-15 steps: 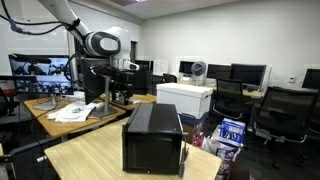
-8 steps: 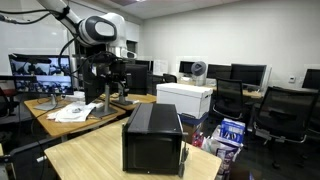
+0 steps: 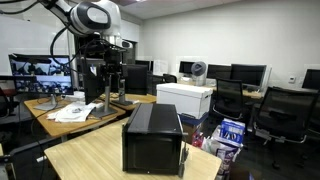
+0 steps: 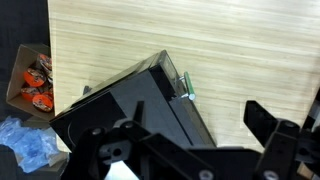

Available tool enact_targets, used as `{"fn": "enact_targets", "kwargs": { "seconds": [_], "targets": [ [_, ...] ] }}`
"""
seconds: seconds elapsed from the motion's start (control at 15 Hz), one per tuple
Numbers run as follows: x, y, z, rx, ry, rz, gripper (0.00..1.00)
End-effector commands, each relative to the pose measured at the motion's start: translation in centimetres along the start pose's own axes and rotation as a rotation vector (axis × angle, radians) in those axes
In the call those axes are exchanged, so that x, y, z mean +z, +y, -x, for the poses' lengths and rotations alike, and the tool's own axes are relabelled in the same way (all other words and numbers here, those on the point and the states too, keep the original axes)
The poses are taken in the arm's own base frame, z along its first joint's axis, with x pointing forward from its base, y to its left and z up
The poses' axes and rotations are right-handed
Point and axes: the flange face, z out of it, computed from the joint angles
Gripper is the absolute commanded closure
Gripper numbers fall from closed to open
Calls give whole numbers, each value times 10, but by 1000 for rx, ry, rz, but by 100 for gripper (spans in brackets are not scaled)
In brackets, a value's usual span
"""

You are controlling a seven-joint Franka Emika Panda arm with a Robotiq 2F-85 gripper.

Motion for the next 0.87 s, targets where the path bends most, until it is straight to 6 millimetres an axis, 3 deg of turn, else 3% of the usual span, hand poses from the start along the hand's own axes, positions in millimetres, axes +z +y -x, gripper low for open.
{"fn": "enact_targets", "kwargs": {
  "seconds": [0.0, 0.33, 0.4, 0.8],
  "targets": [
    [-10, 2, 3, 2, 25, -4, 0],
    [-40, 5, 11, 24, 84, -22, 0],
    [-29, 5, 3, 21, 71, -4, 0],
    [-29, 5, 3, 21, 72, -4, 0]
  ]
}}
